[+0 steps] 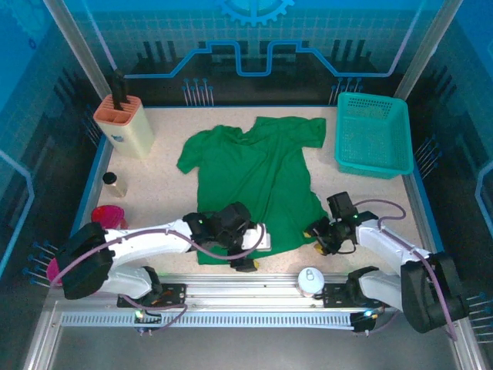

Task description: Fold the inside-out t-shirt

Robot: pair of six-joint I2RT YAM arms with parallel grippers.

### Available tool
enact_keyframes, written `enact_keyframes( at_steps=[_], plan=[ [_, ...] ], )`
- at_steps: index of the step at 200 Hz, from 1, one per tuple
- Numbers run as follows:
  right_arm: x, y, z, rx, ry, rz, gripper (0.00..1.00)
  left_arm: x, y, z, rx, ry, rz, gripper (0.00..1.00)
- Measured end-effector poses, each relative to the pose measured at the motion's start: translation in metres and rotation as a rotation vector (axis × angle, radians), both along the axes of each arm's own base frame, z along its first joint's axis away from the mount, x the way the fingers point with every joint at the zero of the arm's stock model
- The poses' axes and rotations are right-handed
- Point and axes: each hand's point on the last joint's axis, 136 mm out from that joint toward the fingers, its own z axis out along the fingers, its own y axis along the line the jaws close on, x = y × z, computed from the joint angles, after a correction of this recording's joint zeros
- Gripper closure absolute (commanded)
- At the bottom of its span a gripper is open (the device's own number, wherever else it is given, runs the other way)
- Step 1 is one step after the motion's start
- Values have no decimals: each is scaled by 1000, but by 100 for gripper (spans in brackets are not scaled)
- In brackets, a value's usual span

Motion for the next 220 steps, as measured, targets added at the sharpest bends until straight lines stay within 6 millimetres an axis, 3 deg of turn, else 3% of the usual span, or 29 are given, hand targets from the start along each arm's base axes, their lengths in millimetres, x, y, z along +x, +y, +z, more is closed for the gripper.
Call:
enact_keyframes(
  at_steps=[41,58,71,85,92,115,141,147,161,172,220],
  plan=[
    [-7,-2,-5,-8,54,-76,79,-4,-21,-16,16,-94,-77,17],
    [-9,-4,-5,-10,71,-104,83,-5,-25,-29,50,-122,-99,18],
    [-7,-2,-4,1,69,-121,81,-4,-28,-38,75,-138,-111,18],
    [-2,10,0,61,47,-114,60,-2,-30,-45,91,-155,-115,18],
    [0,16,3,88,39,-107,55,0,-31,-47,95,-163,-113,21],
    [7,27,11,145,10,-104,54,6,-35,-50,104,-189,-115,40],
    [6,32,14,164,12,-97,55,13,-41,-51,109,-188,-106,42],
    [6,33,14,165,13,-96,59,15,-41,-52,109,-188,-101,42],
    [5,33,14,165,13,-93,84,17,-41,-52,113,-187,-95,42],
    [5,34,14,167,19,-99,95,18,-40,-53,113,-188,-92,42],
    [9,32,34,172,-44,-119,96,24,-50,-45,66,-191,-41,30]
  ],
)
